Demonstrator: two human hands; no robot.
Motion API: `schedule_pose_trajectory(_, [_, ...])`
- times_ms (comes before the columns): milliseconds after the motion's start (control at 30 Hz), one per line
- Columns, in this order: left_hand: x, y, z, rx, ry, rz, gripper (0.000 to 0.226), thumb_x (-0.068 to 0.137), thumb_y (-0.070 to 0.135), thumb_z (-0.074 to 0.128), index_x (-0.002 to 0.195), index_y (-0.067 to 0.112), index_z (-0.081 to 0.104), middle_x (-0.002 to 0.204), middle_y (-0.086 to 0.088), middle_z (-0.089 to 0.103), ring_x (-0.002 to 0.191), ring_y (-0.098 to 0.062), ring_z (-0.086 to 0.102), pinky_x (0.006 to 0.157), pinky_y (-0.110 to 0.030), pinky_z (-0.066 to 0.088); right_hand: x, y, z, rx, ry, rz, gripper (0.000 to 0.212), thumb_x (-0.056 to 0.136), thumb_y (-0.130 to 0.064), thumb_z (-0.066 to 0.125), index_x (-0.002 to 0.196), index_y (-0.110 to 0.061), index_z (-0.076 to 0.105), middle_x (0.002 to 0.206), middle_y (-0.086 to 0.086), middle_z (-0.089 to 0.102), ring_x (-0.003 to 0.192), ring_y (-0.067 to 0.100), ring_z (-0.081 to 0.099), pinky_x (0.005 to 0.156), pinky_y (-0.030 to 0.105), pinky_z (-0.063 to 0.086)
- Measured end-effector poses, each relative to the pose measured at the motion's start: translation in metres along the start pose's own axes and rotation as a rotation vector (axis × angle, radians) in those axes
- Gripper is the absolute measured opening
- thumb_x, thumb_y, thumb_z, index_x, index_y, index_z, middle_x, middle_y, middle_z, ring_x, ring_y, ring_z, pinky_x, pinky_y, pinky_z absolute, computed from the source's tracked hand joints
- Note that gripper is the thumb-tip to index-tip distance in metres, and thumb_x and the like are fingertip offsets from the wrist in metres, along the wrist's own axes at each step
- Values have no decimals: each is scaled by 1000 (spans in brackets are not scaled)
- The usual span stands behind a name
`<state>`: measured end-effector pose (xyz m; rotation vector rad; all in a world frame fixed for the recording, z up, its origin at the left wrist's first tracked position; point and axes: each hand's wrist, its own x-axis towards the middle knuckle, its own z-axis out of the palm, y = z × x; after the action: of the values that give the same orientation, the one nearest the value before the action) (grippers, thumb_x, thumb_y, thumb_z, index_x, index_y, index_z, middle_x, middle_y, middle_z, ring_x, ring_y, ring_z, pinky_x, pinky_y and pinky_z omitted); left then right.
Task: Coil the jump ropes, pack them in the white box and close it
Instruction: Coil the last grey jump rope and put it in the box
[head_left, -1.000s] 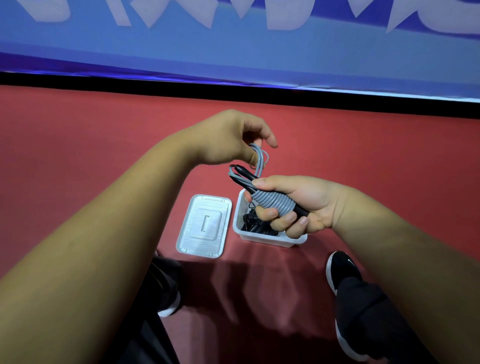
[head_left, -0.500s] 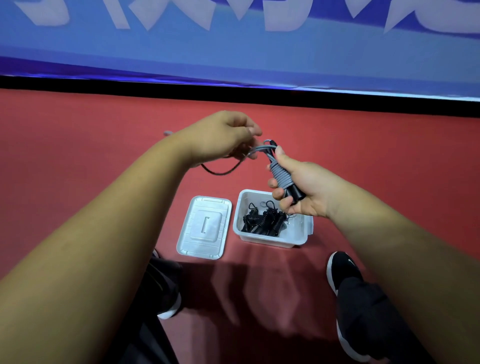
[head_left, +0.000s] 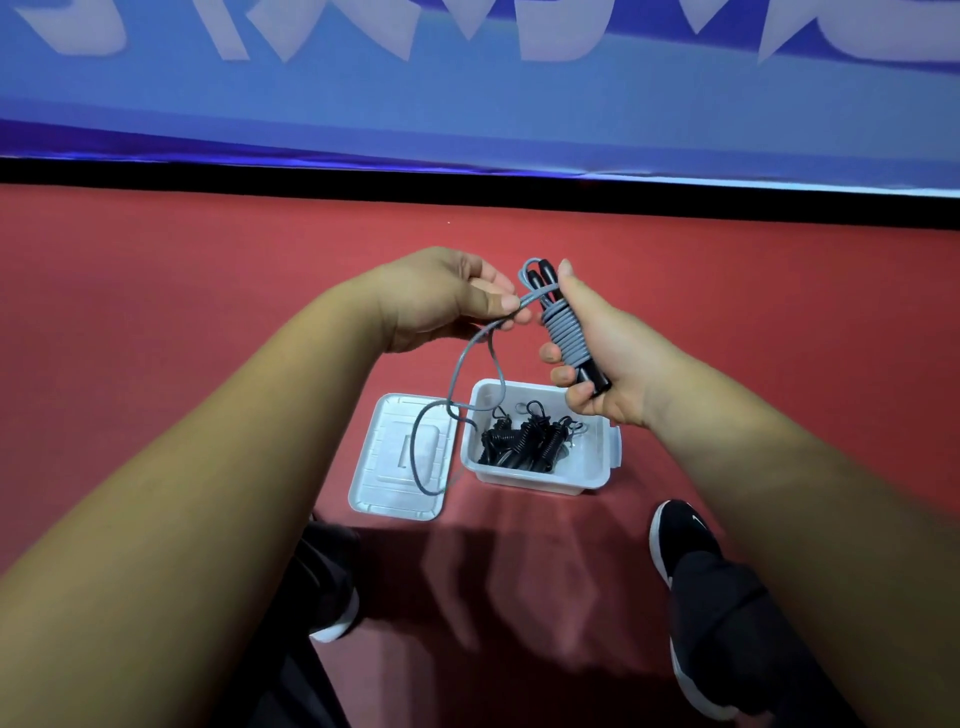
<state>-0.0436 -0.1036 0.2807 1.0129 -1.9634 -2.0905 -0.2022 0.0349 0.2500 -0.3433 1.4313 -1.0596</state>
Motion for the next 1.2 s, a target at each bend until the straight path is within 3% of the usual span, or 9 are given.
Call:
schedule_pose_trajectory(100, [1, -3, 2, 112, -32, 87, 13, 100, 4, 64, 112, 1, 62, 96, -12, 77, 95, -22, 75, 87, -27, 58, -2, -4, -3, 14, 10, -12, 54, 85, -80, 64, 104, -29, 62, 68, -4, 52, 51, 10, 37, 43, 18, 22])
schedule_pose_trajectory(333, [-6, -2, 10, 248, -129, 71, 28, 102, 20, 65, 119, -2, 63, 83, -4, 65, 76, -22, 63, 83, -42, 58, -2, -9, -11, 37, 6, -22, 37, 92, -64, 55, 99, -29, 61, 65, -4, 47, 49, 11, 32, 43, 16, 19])
schedule_pose_trajectory(467, [-7, -2, 9, 119, -126, 28, 15, 104, 9, 59, 119, 6, 61, 85, -6, 62, 91, -30, 76, 94, -48, 60, -3, -11, -13, 5, 1, -22, 38, 92, -63, 53, 103, -28, 61, 66, -4, 47, 49, 11, 31, 43, 16, 18])
schedule_pose_trajectory(667, [-5, 0, 8, -93, -98, 70, 26, 103, 3, 57, 128, 10, 55, 87, -4, 61, 63, -13, 65, 75, -41, 65, 0, -13, -17, 9, 11, -11, 40, 94, -64, 53, 109, -27, 59, 65, -4, 46, 48, 10, 30, 42, 16, 16])
schedule_pose_trajectory(800, [-1, -1, 11, -316, -70, 75, 21, 104, -5, 50, 120, 9, 48, 86, -9, 62, 89, -33, 78, 82, -53, 64, 2, -13, -17, 14, 32, -4, 39, 94, -64, 54, 106, -27, 61, 65, -4, 47, 48, 10, 30, 42, 16, 16])
schedule_pose_trajectory(867, [2, -2, 11, -299, -3, 102, 22, 103, -7, 51, 118, 9, 48, 85, -9, 63, 75, -23, 76, 82, -52, 64, 3, -13, -18, 16, 28, -1, 39, 94, -65, 54, 104, -28, 61, 65, -5, 47, 48, 9, 31, 41, 16, 17])
schedule_pose_trajectory(1000, [6, -5, 10, -241, 55, 120, 28, 101, -12, 49, 118, 10, 48, 86, -8, 65, 53, -11, 52, 70, -39, 62, 3, -15, -18, 69, 7, -1, 39, 97, -64, 53, 103, -26, 61, 64, -5, 47, 47, 9, 32, 40, 15, 17])
schedule_pose_trajectory(1100, [7, -11, 11, -159, 53, 160, 26, 102, -10, 49, 116, 12, 49, 88, -8, 67, 53, -12, 43, 64, -33, 51, 0, -19, -20, 144, -43, 5, 39, 97, -63, 53, 104, -25, 59, 65, -5, 46, 46, 8, 31, 40, 14, 16])
schedule_pose_trajectory(1200, [6, -12, 9, 110, 52, 254, 19, 106, -2, 50, 120, 11, 51, 90, -5, 70, 63, -15, 43, 63, -27, 42, -6, -24, -22, 189, -121, 18, 44, 96, -62, 53, 103, -20, 60, 66, -5, 44, 43, 8, 29, 38, 15, 15])
